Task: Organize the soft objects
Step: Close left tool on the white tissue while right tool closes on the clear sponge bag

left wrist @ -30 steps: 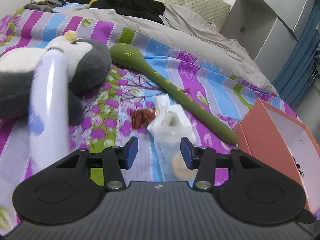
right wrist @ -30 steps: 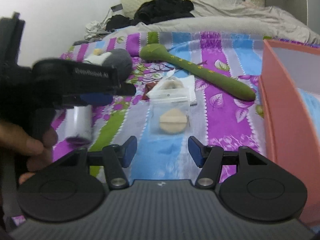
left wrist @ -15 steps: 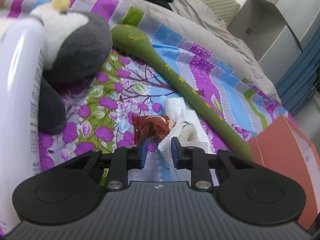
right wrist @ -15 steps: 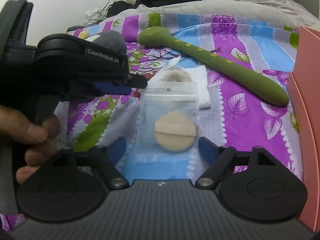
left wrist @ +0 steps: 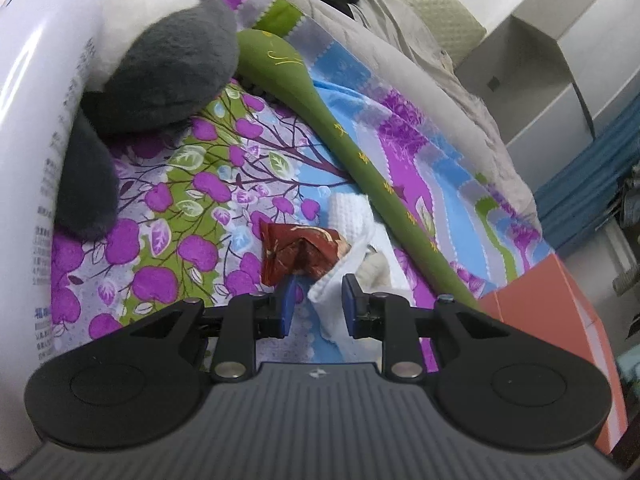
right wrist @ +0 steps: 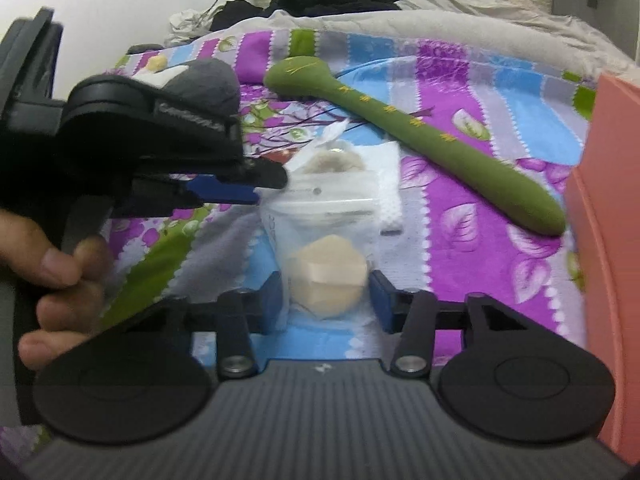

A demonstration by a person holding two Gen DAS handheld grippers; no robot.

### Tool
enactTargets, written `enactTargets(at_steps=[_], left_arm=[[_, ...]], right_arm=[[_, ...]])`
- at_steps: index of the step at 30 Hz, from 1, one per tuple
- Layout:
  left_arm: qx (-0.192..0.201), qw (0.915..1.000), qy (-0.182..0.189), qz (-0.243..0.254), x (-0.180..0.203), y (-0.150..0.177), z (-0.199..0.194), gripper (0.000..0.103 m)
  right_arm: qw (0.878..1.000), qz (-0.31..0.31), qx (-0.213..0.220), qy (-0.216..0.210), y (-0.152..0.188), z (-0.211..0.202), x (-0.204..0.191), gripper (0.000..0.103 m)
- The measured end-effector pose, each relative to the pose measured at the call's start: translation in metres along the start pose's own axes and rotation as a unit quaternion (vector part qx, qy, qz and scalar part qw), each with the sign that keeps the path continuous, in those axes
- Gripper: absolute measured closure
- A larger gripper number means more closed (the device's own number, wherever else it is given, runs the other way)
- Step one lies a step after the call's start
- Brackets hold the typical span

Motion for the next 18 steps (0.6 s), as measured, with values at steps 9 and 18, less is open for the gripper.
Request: enactTargets(at_steps=[9,18], left_arm=[[0.001,0.9997,0.003,-0.025,-0.004,0.004,0.006,0.074],[0.016,0.9998,0.002,-0.010,0.012,0.012,-0.002,0.101]], right_arm=[[0.999,0.022,-0.004,0.041,0.004,-0.024,0.026,0.058],[0.999,0.031,-0.012,0.040,0.011,-0.035,0.029,0.058]])
Point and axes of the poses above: each gripper's, at about its wrist camera, not at the fingertips, and z roughly the way its jaws point, x to its right, y to its underside, the point moved 3 cm from there along z, roughly the way its jaws point, and after that the axes turned 1 degree about y, right-handed, at the moved point
